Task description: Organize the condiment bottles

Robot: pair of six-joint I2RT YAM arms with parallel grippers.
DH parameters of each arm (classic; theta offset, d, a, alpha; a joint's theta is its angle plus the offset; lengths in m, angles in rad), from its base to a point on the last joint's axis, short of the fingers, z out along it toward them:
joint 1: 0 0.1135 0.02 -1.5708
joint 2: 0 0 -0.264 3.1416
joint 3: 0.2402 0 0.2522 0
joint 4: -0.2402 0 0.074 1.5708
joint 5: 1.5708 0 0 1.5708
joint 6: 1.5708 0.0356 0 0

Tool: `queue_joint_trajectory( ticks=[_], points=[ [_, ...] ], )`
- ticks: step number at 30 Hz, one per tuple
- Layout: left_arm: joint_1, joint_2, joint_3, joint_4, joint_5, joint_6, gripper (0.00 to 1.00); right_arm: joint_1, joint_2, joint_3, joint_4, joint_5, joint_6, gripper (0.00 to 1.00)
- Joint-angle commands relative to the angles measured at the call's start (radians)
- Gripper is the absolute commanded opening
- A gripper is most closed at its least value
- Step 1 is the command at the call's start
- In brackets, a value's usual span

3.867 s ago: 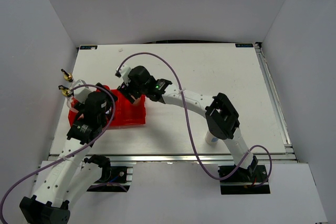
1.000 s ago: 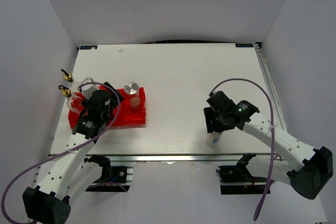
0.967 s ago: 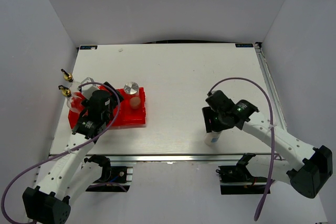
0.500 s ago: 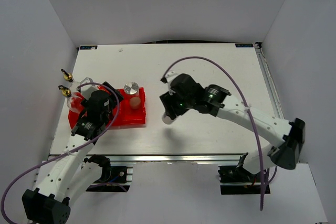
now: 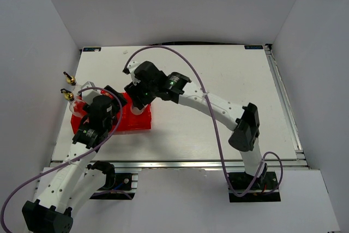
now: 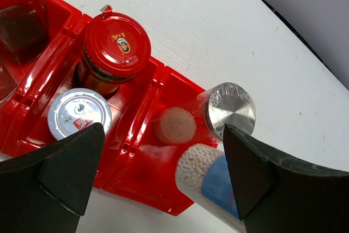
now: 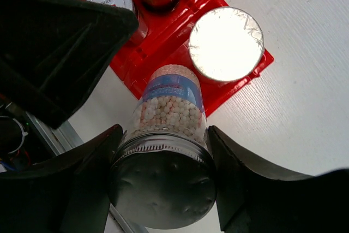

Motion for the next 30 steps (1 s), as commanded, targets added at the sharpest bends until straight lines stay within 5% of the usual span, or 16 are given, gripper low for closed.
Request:
queue_joint_trajectory(
  ticks=[1, 18, 22, 28, 30],
  points=[
    [0.003, -0.014, -0.008, -0.009, -0.012, -0.004, 0.98, 0.006, 0.037, 0.093, 0.04, -0.018, -0.006, 0.0],
    [0.003, -0.013, -0.011, -0.01, -0.009, -0.005, 0.98, 0.005, 0.186, 0.1, 0.074, 0.055, 0.025, 0.04],
    [0.003, -0.011, -0.012, -0.01, -0.009, -0.005, 0.98, 0.003, 0.201, 0.1, 0.072, 0.04, 0.032, 0.23],
    [0.003, -0.013, -0.012, -0.009, -0.007, -0.005, 0.98, 0.005, 0.203, 0.096, 0.068, 0.039, 0.031, 0.66],
    [0.003, -0.011, -0.012, -0.006, -0.006, -0.005, 0.98, 0.005, 0.201, 0.094, 0.066, 0.042, 0.031, 0.72]
  ],
)
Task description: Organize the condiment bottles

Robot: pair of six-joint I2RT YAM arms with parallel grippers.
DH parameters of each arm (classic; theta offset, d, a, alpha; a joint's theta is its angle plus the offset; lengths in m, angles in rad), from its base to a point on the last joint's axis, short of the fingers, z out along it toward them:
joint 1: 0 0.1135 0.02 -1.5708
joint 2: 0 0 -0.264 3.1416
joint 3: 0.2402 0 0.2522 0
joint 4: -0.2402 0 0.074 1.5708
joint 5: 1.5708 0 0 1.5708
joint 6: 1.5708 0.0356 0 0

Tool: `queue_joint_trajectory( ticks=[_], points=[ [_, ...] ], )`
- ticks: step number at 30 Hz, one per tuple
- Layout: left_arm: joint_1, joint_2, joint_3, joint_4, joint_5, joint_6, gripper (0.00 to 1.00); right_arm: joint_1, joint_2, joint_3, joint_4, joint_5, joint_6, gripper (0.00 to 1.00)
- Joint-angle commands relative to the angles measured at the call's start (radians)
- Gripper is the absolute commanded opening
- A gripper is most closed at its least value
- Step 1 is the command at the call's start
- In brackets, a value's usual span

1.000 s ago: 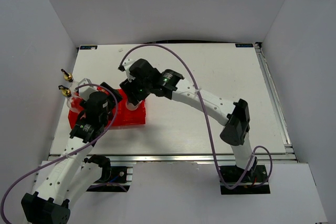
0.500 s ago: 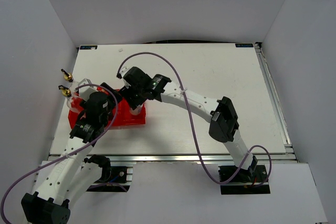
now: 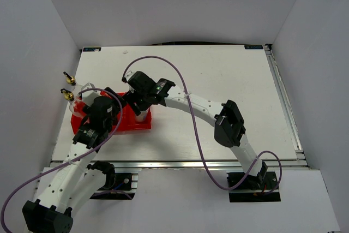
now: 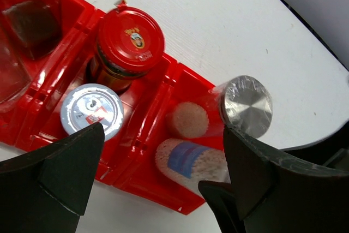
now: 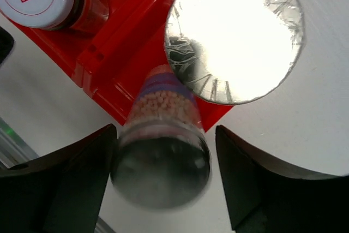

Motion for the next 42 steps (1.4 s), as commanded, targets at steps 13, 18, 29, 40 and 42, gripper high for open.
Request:
queue_joint_trajectory(
  ticks=[13, 18, 29, 40, 42],
  points=[
    [0.002, -0.016, 0.006, 0.007, -0.003, -0.006, 0.98, 0.006, -0.143, -0.017, 0.074, -0.089, -0.018, 0.89],
    [0.002, -0.022, 0.014, -0.006, -0.009, -0.004, 0.98, 0.005, -0.299, -0.171, 0.142, -0.063, -0.04, 0.9],
    [0.002, -0.009, 0.032, -0.027, -0.026, -0.003, 0.98, -0.173, -0.9, -0.89, 0.383, 0.136, 0.1, 0.89],
    [0.001, 0.042, 0.057, -0.03, -0.048, 0.005, 0.98, -0.311, -1.477, -1.448, 0.445, 0.539, 0.264, 0.89],
    [0.001, 0.05, 0.062, -0.038, -0.048, 0.003, 0.98, -0.311, -1.527, -1.474, 0.446, 0.553, 0.263, 0.89]
  ],
)
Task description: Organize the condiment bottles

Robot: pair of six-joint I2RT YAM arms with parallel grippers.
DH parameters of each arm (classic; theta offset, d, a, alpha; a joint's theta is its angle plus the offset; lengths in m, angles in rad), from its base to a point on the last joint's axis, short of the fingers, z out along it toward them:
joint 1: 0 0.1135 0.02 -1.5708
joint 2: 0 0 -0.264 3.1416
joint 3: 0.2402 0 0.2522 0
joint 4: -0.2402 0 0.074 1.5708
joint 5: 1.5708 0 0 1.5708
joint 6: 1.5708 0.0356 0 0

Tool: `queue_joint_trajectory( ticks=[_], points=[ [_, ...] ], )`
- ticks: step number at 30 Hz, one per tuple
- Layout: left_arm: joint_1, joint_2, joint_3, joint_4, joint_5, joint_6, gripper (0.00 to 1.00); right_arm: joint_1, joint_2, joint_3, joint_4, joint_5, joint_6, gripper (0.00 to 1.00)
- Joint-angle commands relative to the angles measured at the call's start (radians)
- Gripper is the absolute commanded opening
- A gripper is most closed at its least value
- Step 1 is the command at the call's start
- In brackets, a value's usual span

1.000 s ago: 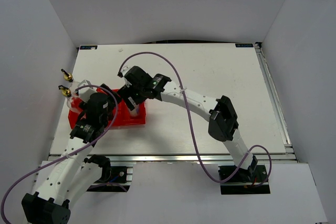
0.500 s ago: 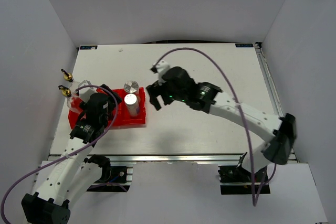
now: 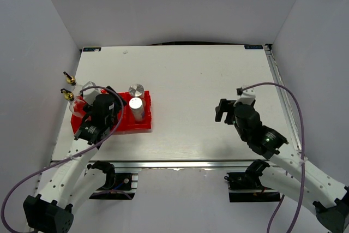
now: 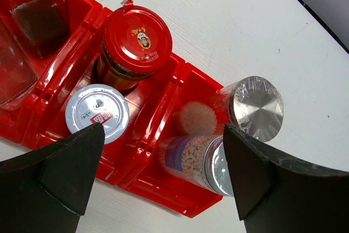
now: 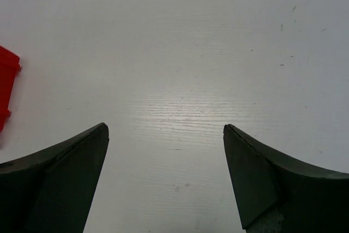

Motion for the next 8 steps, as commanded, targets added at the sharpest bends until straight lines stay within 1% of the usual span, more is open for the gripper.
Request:
queue_joint_trajectory(
  ticks=[1, 4, 8],
  points=[
    [-0.002, 0.003, 0.043, -0.017, -0.022, 0.002, 0.98, 0.005, -0.06, -0.023, 0.066, 0.115, 0.041, 0.89],
    [-0.002, 0.006, 0.052, -0.031, -0.03, -0.001, 0.98, 0.005, -0.078, -0.032, 0.058, 0.114, 0.033, 0.89],
    [-0.002, -0.003, 0.06, -0.043, -0.039, -0.004, 0.98, 0.006, -0.065, -0.029, 0.044, 0.119, 0.032, 0.89]
  ],
)
